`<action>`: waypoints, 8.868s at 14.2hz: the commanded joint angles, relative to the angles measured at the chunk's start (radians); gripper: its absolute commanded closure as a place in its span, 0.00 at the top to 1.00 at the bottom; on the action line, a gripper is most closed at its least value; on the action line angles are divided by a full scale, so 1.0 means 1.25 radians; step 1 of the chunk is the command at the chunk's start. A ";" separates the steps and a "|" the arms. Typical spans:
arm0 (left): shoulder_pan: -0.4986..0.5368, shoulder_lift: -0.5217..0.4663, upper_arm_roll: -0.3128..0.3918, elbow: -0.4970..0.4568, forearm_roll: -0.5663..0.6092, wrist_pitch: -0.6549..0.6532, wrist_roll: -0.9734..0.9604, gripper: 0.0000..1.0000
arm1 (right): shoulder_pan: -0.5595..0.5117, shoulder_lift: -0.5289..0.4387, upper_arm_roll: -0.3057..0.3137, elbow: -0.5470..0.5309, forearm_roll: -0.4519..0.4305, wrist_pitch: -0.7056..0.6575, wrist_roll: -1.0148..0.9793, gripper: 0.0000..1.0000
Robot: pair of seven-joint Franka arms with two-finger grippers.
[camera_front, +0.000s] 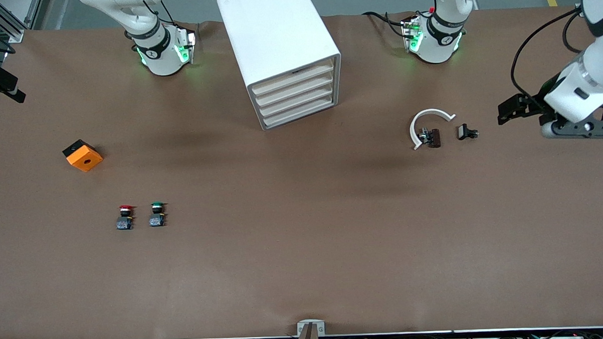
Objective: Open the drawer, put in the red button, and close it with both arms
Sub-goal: 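Move the left gripper from rest toward the white drawer cabinet, then bring the left gripper to the lowest drawer's handle, then grasp the drawer handle with the left gripper while the right gripper reaches the button, then pull the drawer open with the left gripper while the right gripper grasps the button, then lift the red button with the right gripper and carry it over the drawer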
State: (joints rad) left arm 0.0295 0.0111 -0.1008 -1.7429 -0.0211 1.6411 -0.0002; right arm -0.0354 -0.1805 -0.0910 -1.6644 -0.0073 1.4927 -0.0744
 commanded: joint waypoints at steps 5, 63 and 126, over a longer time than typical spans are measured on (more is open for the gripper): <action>-0.037 0.120 -0.021 0.048 0.005 -0.001 -0.079 1.00 | -0.010 -0.013 0.008 -0.010 -0.005 0.001 -0.010 1.00; -0.334 0.672 -0.059 0.222 -0.665 -0.347 -1.723 0.83 | -0.021 0.091 0.005 0.043 -0.008 0.005 -0.006 1.00; -0.316 0.698 -0.042 0.242 -0.625 -0.256 -1.633 0.62 | 0.004 0.571 0.027 -0.083 0.063 0.593 0.080 0.00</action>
State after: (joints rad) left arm -0.3636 0.8825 -0.1592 -1.4487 -0.8113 1.3129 -2.0586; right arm -0.0448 0.6328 -0.0607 -1.7736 0.0485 2.3572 -0.0430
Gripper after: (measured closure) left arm 0.749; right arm 0.590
